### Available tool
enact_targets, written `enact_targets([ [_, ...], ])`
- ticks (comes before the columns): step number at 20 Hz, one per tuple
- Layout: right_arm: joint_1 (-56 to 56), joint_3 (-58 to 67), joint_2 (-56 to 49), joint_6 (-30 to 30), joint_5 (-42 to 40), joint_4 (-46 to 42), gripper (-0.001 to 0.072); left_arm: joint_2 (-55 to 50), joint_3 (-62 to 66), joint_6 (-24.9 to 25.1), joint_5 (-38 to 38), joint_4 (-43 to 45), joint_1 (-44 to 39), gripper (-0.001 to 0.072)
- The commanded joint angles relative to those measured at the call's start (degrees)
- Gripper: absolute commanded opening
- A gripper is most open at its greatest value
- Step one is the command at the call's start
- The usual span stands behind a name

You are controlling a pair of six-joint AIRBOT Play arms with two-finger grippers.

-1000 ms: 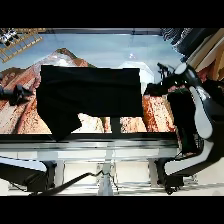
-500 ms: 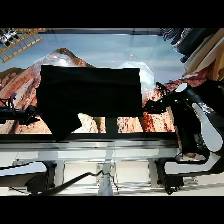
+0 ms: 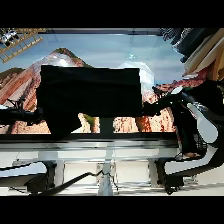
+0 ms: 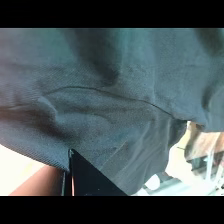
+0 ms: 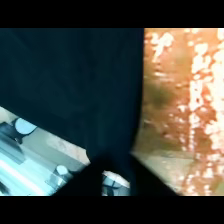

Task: Fold the clothes and pants, and hang the long-sleeved shirts on hangers.

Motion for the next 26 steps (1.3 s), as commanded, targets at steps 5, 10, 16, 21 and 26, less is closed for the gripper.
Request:
enact_targets([
  [5,1.4,4.5,8.8,-1.4,8.1,1.7,0.0020,0.2,9.5,0.7,-14.2,-16.1,6.1,0.0004],
  [10,1.5,19.5,14.5,6.3,-5.2,-1.0,0.0018,-0.8,23.8,0.6,-11.9,-36.2,5.0,0.0002],
  [16,2.6,26.1,0.3,9.2,-23.2,0.2,0.0019,-13.9,34.9,-2.0,9.7,-40.9,-5.5,0.0004],
  [21,6.1,37.4,-13.7,8.7,-26.9,0.0,0.0021,-26.1,38.3,-2.0,15.6,-47.2,-9.0,0.0004],
  [26,6.1,40.6,-17.1,8.6,-27.0,-0.8,0.0431,-28.1,38.3,-1.9,18.6,-49.4,-8.9,0.0498],
])
